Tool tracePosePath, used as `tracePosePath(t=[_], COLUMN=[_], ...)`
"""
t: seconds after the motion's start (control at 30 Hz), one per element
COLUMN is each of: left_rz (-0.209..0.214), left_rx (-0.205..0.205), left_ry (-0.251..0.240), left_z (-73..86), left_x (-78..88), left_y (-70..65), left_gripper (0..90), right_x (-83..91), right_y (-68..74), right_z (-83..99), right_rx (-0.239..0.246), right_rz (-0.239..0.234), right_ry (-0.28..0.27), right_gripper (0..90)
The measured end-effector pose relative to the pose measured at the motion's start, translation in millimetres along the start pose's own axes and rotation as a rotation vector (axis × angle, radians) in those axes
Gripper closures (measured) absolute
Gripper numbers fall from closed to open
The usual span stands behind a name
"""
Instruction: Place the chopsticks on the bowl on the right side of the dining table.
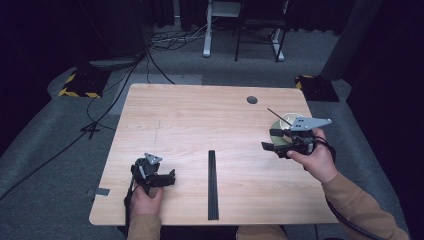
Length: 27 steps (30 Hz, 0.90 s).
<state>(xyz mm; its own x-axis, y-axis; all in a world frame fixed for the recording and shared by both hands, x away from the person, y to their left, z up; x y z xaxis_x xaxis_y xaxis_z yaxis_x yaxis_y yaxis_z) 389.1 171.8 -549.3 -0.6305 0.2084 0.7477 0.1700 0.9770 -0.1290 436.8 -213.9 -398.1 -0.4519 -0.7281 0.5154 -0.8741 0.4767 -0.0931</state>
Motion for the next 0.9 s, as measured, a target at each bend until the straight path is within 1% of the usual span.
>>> tracePosePath(t=[0.03, 0.13, 0.23, 0.27, 0.33, 0.37, 0.47, 0.5, 0.53, 0.57, 0.6, 0.63, 0.83, 0.87, 0.9], left_rz=[0.000, 0.000, 0.000, 0.000, 0.000, 0.000, 0.000, 0.000, 0.000, 0.000, 0.000, 0.000, 0.000, 0.000, 0.000], left_rx=[0.000, 0.000, 0.000, 0.000, 0.000, 0.000, 0.000, 0.000, 0.000, 0.000, 0.000, 0.000, 0.000, 0.000, 0.000], left_ry=[0.000, 0.000, -0.001, 0.000, -0.001, 0.000, 0.000, 0.000, -0.001, -0.001, -0.001, -0.001, 0.000, 0.000, 0.000], left_z=[0.0, 0.0, 0.0, 0.0, 0.0, 0.0, 0.0, 0.0, 0.0, 0.0, 0.0, 0.0, 0.0, 0.0, 0.0], left_x=[0.0, 0.0, -0.1, 0.0, -0.1, 0.0, -0.1, -0.1, -0.1, -0.1, -0.1, -0.1, 0.0, 0.0, 0.0], left_y=[0.0, 0.0, 0.0, 0.0, 0.0, 0.0, 0.0, 0.0, 0.0, 0.0, 0.0, 0.0, 0.1, 0.1, 0.0], left_gripper=[1.9, 1.9, 1.9, 1.9, 1.9, 1.9, 1.9, 1.9, 1.9, 1.9, 1.9, 1.9, 1.9, 1.9, 1.9], right_x=[-2.1, -9.6, -16.9, -19.3, -21.8, -26.9, -35.4, -35.4, -38.6, -44.1, -44.1, -50.3, -67.8, -67.8, -72.6], right_y=[3.3, 12.8, 21.3, 24.1, 26.1, 30.8, 38.9, 38.9, 41.8, 48.4, 48.4, 54.5, 70.7, 70.7, 74.9], right_z=[0.7, 1.7, 3.0, 3.7, 4.5, 6.9, 11.2, 11.2, 11.9, 14.0, 14.0, 16.6, 26.7, 26.7, 29.3], right_rx=[0.003, 0.007, 0.006, -0.002, 0.003, 0.002, -0.009, -0.009, -0.015, -0.026, -0.026, -0.024, -0.012, -0.012, -0.009], right_rz=[-0.005, -0.026, -0.045, -0.052, -0.056, -0.066, -0.087, -0.087, -0.100, -0.124, -0.124, -0.136, -0.162, -0.162, -0.171], right_ry=[0.007, 0.005, 0.003, 0.002, 0.002, 0.004, 0.007, 0.007, -0.005, -0.012, -0.012, -0.016, 0.010, 0.010, 0.013], right_gripper=[36.8, 37.0, 37.0, 37.0, 37.0, 37.0, 37.0, 37.0, 36.9, 36.5, 36.5, 36.1, 35.8, 35.8, 35.7])
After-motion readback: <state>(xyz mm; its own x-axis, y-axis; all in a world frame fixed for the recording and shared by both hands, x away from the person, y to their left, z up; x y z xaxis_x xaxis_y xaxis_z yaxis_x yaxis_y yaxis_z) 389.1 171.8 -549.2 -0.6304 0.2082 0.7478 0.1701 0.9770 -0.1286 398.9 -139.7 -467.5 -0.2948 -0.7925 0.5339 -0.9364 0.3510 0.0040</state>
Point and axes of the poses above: each handheld gripper's, and its own axes: x roughly backward along the jaws, z roughly out of its underside, y roughly to its left, the point moved 6 cm from there along -x, roughly forward along the jaws, and after that the axes turned 8 degrees about x, right-handed, at the moved point
